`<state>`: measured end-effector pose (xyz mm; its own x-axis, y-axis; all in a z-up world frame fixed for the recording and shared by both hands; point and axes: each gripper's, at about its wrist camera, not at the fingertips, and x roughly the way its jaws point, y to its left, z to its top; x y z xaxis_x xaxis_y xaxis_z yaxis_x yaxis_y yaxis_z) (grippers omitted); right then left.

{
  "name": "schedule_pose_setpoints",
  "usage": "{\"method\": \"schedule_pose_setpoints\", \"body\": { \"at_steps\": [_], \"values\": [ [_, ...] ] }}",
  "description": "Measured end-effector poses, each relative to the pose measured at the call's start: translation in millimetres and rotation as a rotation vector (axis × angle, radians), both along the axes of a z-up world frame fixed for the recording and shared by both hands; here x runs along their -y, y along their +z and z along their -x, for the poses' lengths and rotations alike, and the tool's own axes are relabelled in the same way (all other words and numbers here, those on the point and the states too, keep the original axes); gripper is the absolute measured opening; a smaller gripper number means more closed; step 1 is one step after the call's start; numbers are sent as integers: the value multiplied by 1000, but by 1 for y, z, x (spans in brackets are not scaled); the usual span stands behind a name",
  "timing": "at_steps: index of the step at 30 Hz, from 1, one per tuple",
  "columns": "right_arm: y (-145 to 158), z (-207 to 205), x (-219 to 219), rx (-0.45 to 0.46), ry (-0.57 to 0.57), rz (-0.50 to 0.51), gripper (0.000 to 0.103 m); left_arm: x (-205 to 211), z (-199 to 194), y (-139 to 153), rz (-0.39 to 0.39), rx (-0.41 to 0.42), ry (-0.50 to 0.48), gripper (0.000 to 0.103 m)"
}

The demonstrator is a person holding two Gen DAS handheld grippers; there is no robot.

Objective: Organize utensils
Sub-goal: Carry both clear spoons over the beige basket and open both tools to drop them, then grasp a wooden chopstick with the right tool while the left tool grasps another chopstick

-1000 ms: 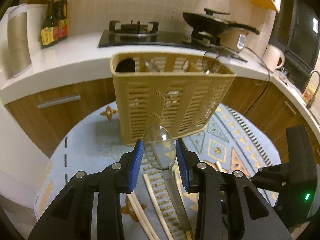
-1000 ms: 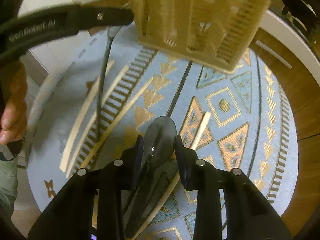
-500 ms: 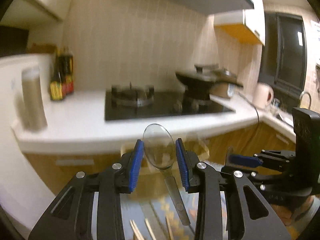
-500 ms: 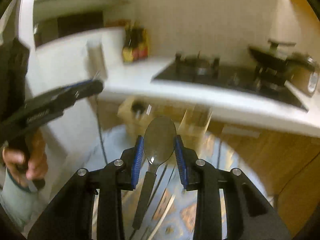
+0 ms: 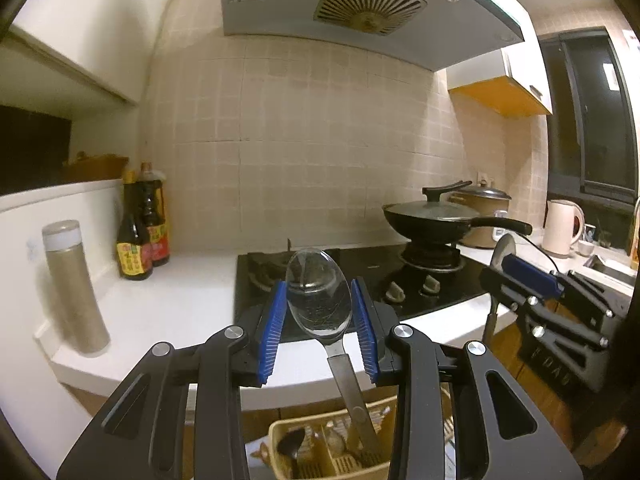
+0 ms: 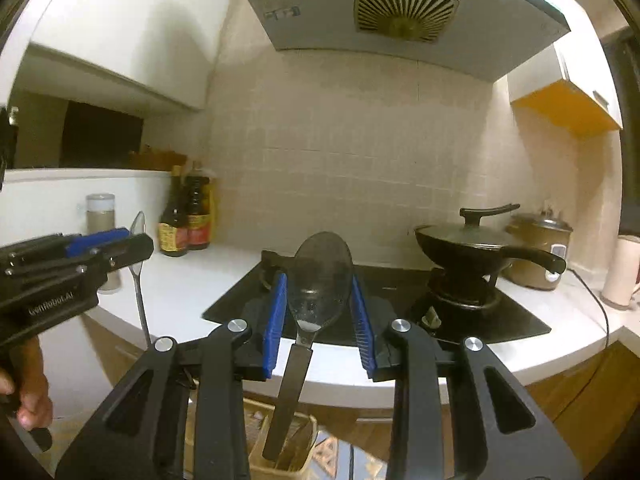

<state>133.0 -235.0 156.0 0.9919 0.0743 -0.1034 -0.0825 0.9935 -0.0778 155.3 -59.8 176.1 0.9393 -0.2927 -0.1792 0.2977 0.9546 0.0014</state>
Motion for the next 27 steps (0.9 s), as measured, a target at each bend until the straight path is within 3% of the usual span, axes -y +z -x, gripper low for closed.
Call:
{"method": "schedule_pose_setpoints", "body": {
  "at_steps": [9, 17, 18, 19, 20, 27],
  "values": [
    [-50, -16, -8, -16, 3, 51, 29, 5, -28, -46, -18, -37, -1, 32],
    [-60, -9, -1, -88, 46, 10, 31, -4, -26, -61, 7, -95, -59, 34],
    [-61, -7, 1, -106, 46, 5, 38, -4, -24, -61, 10, -102, -66, 37],
    [-61, -4, 3, -126, 55, -2, 53, -6, -21, -61, 17, -111, -77, 45],
    [-61, -1, 6, -143, 70, -13, 56, -8, -17, -61, 21, -114, -83, 46],
    [-59, 35, 29, -306, 111, -92, 56, -32, 21, -50, 53, -167, -121, 47]
  ]
}}
